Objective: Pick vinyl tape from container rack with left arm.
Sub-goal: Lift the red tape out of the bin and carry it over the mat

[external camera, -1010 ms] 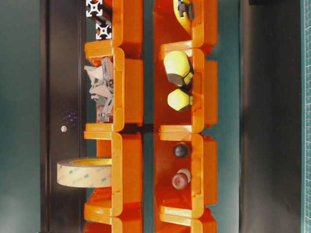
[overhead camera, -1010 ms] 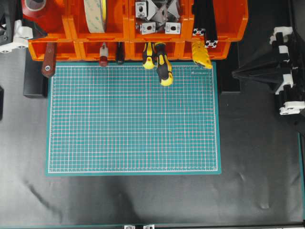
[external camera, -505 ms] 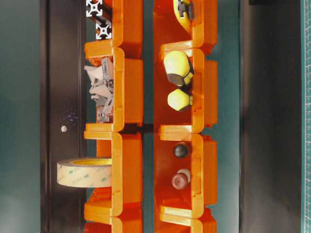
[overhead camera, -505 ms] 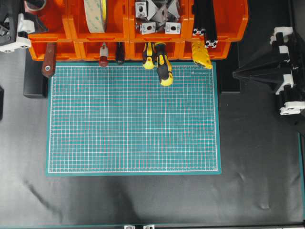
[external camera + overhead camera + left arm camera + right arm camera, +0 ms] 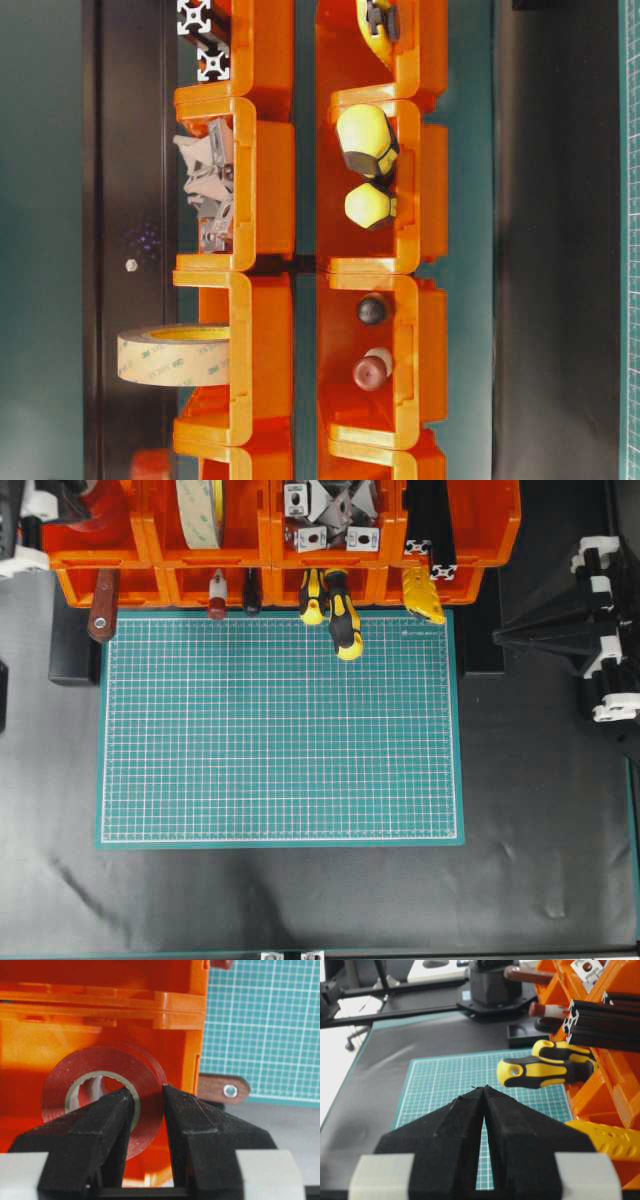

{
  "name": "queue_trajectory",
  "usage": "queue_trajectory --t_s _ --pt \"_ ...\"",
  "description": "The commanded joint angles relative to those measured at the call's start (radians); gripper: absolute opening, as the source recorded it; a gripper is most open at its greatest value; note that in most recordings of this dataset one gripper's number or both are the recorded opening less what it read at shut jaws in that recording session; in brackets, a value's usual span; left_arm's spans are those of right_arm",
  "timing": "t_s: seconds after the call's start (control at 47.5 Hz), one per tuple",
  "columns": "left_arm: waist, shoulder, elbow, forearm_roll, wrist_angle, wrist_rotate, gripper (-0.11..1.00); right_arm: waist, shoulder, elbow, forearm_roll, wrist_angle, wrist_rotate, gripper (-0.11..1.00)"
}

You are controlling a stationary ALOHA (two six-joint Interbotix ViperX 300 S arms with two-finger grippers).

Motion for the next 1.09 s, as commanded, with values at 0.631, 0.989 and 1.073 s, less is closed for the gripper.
queue_trajectory --t_s 0.631,0.989,1.073 --pt "-0.463 0.069 -0.081 0.000 -0.328 -0.198 0.20 0.002 -0.003 -0.035 0.003 0.000 0.003 0.00" --pt "-0.565 0.236 0.173 -0.002 -0.796 -0.270 0.20 0.002 -0.005 -0.037 0.003 -0.002 0.003 0.00" --pt "-0.565 0.278 0.202 -0.002 -0.827 -0.284 0.20 0.002 -0.006 -0.037 0.005 0.000 0.003 0.00"
